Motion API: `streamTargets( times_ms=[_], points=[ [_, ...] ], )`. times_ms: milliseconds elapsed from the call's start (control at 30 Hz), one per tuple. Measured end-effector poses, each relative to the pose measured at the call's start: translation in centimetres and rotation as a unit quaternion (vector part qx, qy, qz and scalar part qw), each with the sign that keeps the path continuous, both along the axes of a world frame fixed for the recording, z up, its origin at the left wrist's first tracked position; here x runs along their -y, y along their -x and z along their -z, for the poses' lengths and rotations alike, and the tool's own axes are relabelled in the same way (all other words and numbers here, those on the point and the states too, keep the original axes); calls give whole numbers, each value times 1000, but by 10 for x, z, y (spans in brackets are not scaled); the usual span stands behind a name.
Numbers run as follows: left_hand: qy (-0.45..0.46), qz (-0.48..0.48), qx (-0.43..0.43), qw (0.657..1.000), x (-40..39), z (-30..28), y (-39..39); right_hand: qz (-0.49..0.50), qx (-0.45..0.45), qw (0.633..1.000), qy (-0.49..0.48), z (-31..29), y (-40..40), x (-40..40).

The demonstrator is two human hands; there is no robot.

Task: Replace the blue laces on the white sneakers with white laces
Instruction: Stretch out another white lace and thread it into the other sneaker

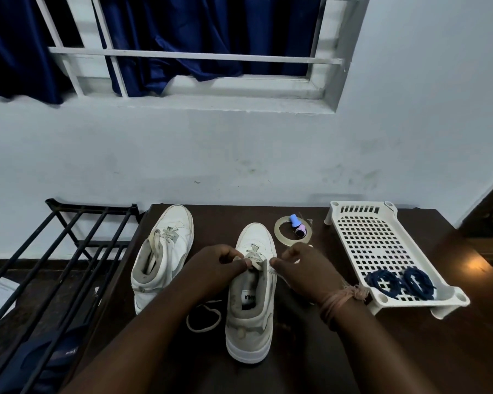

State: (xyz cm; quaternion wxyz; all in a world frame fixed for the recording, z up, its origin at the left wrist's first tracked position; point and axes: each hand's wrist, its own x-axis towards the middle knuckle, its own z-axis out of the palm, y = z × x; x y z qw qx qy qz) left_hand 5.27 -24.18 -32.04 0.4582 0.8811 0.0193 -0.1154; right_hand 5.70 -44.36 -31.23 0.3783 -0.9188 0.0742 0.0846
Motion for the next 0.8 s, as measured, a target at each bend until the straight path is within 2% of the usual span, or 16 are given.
streamTargets(
  times_ms=[100,200,233,300,367,400,533,633,800],
  points=[
    [-6,17,-14,1000,-1,2,-3,-64,-49,996,-26,-10,2,-5],
    [-13,33,-18,999,-1,3,-3,-41,-89,995,-26,-17,1,-4],
    [-18,36,-21,999,-2,4,-3,-40,-69,997,-8,-14,-3,-2],
    [-43,36,-28,998,-3,5,-2,33,-14,999,-14,-15,-6,6],
    [-69,32,-33,997,-4,6,-3,113,26,993,11,-14,-8,17],
    [-77,29,-34,996,-4,6,-3,124,32,991,37,-11,-9,20],
    [-97,17,-45,994,-3,6,-7,22,-33,998,58,-6,-1,12],
    [-61,3,-59,996,-4,2,-6,-61,-21,998,22,-3,-3,5],
    [-32,-22,-55,998,-8,4,-8,-132,-18,989,64,4,-1,-4]
  ],
)
